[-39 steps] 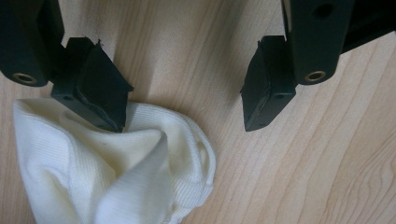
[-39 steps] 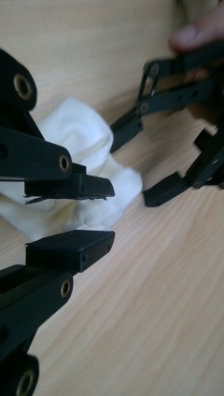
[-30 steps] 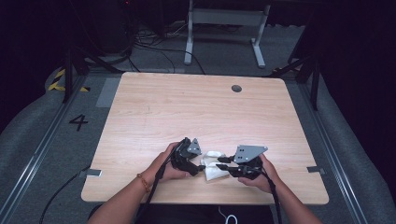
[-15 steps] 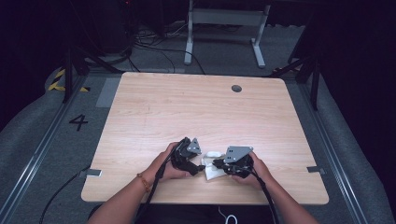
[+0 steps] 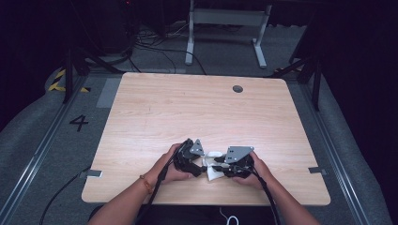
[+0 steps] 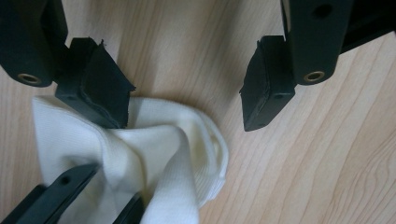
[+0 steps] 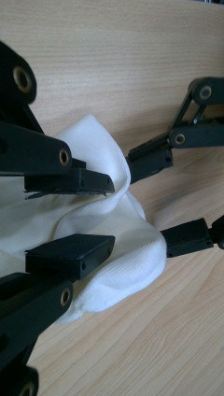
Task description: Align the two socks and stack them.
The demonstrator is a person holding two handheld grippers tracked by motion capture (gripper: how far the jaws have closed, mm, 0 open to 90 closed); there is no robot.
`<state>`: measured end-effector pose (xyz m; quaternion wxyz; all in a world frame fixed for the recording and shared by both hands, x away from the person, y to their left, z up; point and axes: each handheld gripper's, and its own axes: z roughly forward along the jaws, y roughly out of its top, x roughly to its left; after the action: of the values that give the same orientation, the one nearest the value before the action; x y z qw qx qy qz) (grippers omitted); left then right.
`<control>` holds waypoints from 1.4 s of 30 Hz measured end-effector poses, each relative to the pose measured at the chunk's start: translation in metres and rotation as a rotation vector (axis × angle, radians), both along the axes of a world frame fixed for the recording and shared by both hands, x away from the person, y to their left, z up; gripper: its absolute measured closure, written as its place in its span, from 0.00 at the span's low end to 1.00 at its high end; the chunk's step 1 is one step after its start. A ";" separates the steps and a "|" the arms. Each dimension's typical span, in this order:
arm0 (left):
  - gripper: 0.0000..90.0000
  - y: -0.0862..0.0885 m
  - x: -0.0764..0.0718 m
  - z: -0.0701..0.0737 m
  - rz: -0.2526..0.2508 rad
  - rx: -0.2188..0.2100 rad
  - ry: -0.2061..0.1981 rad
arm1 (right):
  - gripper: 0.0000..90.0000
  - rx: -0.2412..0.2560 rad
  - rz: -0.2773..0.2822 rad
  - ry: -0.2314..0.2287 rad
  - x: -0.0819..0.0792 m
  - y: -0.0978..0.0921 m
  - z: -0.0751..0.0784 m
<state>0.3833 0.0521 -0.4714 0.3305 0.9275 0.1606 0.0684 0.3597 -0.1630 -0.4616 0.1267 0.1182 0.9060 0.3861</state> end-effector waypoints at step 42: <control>0.37 0.000 0.001 0.006 0.007 -0.060 0.028 | 0.97 -0.027 -0.156 0.026 0.039 0.010 -0.005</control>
<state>0.3845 0.0521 -0.4654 0.3557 0.9174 0.1706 0.0518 0.3983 -0.1528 -0.4666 0.1460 0.1917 0.9008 0.3612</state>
